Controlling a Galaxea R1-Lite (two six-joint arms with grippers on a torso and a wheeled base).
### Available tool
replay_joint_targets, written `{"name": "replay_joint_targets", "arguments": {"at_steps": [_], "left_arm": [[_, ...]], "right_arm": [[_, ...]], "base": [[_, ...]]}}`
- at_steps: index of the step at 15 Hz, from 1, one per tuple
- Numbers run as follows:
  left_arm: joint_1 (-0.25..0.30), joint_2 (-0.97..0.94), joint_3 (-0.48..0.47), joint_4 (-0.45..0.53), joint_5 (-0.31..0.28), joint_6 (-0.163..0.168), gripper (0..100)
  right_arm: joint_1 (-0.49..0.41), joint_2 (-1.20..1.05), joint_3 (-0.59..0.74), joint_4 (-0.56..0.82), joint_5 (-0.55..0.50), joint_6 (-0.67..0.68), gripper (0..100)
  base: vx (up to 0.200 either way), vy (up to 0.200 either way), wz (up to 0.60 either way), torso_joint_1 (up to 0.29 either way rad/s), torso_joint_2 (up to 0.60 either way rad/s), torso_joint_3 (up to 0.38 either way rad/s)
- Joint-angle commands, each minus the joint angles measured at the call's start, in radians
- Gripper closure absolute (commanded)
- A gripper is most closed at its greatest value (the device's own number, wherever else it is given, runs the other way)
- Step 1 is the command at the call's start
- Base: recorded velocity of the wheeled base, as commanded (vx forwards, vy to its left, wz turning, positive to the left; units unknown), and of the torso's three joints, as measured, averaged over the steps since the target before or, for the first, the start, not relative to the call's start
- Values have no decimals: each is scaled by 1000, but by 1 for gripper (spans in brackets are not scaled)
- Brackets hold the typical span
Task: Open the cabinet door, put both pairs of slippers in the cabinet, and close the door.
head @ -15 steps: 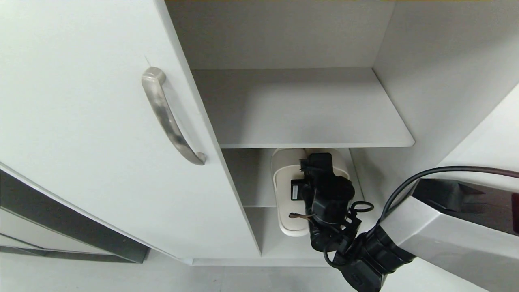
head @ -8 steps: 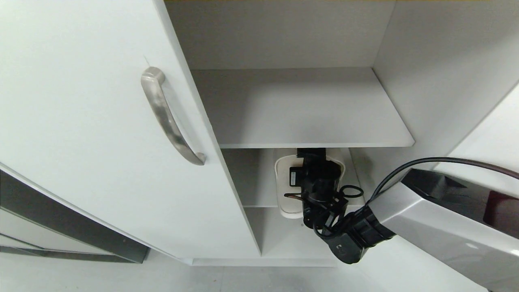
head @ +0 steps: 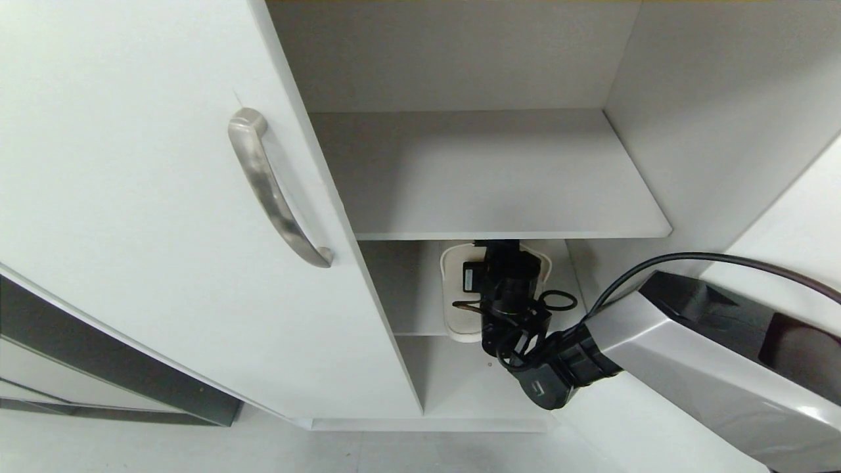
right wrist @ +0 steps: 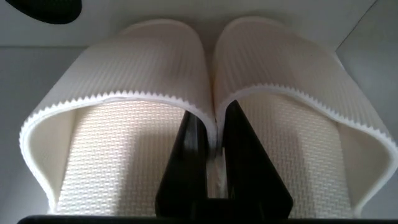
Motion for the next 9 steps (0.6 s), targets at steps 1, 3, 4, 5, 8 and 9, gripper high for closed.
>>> {"name": "replay_joint_targets", "arguments": {"at_steps": [1, 3, 4, 5, 8, 9], "left_arm": [[0, 1, 0, 1, 1, 0, 100], [0, 1, 0, -1, 0, 0, 100], [0, 1, 0, -1, 1, 0, 100], [0, 1, 0, 1, 1, 0, 100], [0, 1, 0, -1, 1, 0, 100], [0, 1, 0, -1, 1, 0, 100]], "right_arm": [[-1, 5, -5, 2, 0, 0, 0], [2, 0, 13, 2, -3, 0, 0], [11, -12, 53, 0, -5, 0, 0], [28, -26, 81, -12, -3, 1, 0], [52, -81, 173, -53, -5, 1, 0], [60, -109, 197, -53, -5, 1, 0]], "base": [[0, 0, 0, 0, 0, 0], [0, 0, 0, 0, 0, 0], [0, 0, 0, 0, 0, 0], [0, 0, 0, 0, 0, 0], [0, 0, 0, 0, 0, 0], [0, 0, 0, 0, 0, 0]]}}
